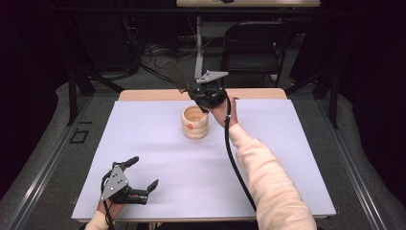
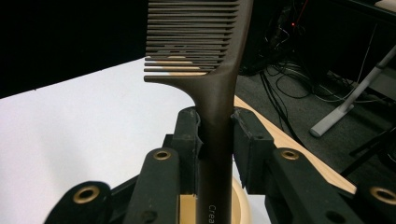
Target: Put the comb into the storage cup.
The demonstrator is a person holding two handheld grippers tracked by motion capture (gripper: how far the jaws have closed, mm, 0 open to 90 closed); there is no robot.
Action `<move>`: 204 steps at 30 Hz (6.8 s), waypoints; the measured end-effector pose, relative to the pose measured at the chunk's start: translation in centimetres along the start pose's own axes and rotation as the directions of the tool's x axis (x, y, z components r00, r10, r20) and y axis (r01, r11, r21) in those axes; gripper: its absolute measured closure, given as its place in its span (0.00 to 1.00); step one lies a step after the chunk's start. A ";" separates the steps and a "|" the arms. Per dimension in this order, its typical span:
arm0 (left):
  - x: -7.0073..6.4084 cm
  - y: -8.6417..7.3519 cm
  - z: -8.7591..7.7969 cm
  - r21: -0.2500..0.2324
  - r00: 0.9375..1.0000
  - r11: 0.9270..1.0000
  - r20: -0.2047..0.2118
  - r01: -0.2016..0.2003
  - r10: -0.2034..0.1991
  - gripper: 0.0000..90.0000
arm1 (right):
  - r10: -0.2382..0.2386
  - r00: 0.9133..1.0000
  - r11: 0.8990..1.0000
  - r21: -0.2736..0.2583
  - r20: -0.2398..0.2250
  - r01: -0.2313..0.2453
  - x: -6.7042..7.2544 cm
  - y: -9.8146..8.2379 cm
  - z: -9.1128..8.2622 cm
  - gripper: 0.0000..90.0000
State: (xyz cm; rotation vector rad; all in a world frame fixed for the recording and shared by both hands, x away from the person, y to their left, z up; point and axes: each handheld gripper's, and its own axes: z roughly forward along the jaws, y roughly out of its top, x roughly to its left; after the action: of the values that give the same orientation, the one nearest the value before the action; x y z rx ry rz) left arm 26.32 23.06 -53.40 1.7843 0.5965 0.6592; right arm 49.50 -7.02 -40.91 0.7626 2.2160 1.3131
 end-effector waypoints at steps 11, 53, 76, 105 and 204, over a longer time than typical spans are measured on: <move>0.0 0.0 0.0 0.000 1.000 1.000 -0.001 0.000 0.000 0.01 | 0.011 1.000 1.000 -0.018 0.000 -0.011 0.0 -0.3 0.8 0.80; 0.0 0.0 -0.1 -0.003 1.000 1.000 -0.001 0.004 -0.004 0.01 | 0.034 0.999 0.999 -0.034 -0.014 -0.035 0.2 -1.4 3.3 0.80; 0.0 0.0 -0.1 -0.003 1.000 1.000 -0.006 0.004 -0.004 0.01 | 0.047 0.998 0.999 -0.015 -0.033 -0.048 0.2 -2.9 4.3 0.80; 0.0 0.0 -0.1 -0.004 1.000 1.000 -0.006 0.001 -0.001 0.01 | 0.043 0.998 0.999 0.008 -0.041 -0.043 0.1 -3.8 4.4 0.80; 0.0 0.0 -0.1 -0.007 1.000 1.000 -0.005 0.001 -0.001 0.01 | 0.086 0.988 0.988 0.140 -0.128 -0.068 -0.3 -5.4 -1.8 0.09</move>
State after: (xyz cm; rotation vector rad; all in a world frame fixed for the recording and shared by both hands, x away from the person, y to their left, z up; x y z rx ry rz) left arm 26.20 23.10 -53.33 1.7766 0.5977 0.6642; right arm 47.39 -10.48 -44.90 0.8398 2.4246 1.2945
